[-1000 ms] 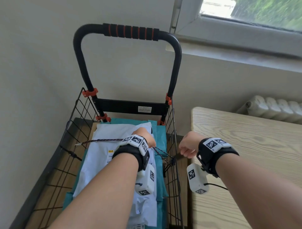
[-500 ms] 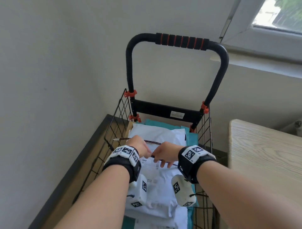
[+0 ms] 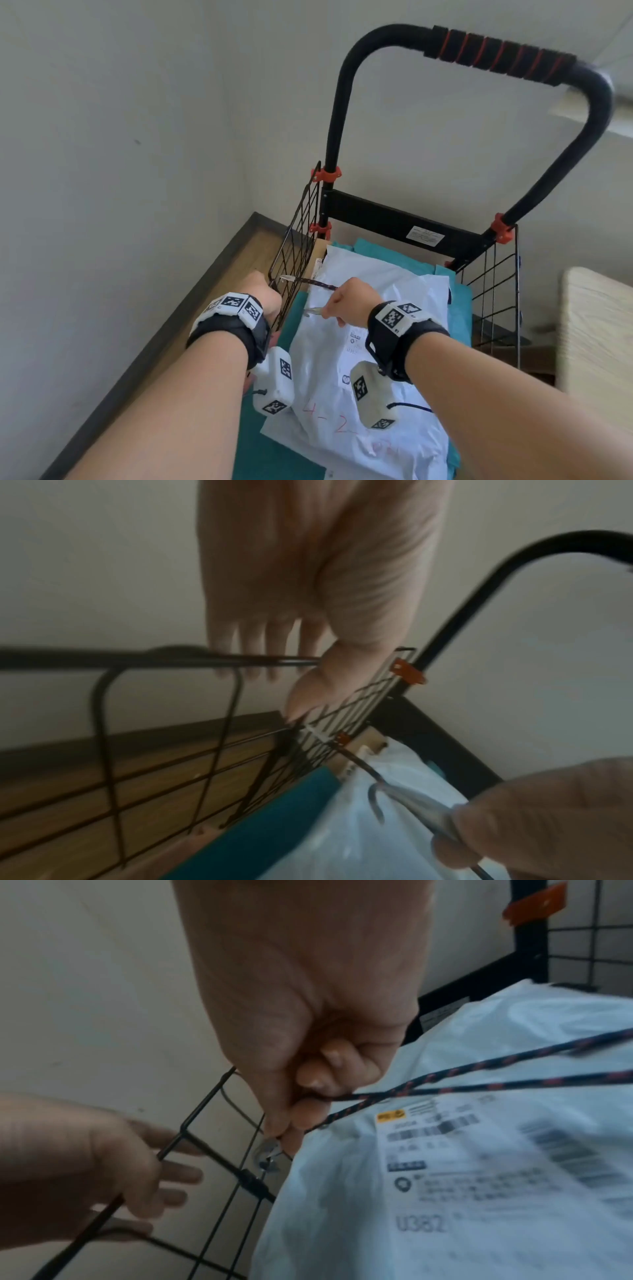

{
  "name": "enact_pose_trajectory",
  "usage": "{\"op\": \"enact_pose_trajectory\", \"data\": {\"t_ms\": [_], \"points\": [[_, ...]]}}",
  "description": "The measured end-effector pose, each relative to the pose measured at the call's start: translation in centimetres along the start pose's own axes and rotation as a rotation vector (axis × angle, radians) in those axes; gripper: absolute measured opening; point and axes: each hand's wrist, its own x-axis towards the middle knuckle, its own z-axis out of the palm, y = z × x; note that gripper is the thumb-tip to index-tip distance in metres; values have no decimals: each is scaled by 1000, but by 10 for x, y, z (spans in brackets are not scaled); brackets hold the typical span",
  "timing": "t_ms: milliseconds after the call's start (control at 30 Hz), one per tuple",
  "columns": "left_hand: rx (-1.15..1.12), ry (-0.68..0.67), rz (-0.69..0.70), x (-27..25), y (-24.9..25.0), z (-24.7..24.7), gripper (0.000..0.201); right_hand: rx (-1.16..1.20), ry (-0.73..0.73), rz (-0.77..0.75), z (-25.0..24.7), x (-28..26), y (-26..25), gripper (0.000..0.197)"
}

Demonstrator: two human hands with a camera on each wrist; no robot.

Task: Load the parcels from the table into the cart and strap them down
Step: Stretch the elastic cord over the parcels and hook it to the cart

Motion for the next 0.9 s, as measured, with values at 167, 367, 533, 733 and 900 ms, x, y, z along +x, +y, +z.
{"op": "enact_pose_trajectory", "data": {"t_ms": [167, 367, 533, 733, 900], "points": [[125, -196, 14, 18, -15, 10, 29, -18, 24, -24, 29, 34, -13, 20], [100, -215, 24, 31, -21, 15, 39, -40, 64, -28, 62, 65, -32, 21], [80, -314, 2, 36, -24, 14, 46, -78, 85, 3, 81, 80, -32, 20], [125, -298, 10, 39, -23, 12, 44, 104, 75, 37, 89, 89, -32, 20], [96, -291, 14, 33, -23, 12, 53, 170, 116, 9, 91, 84, -29, 26]]}}
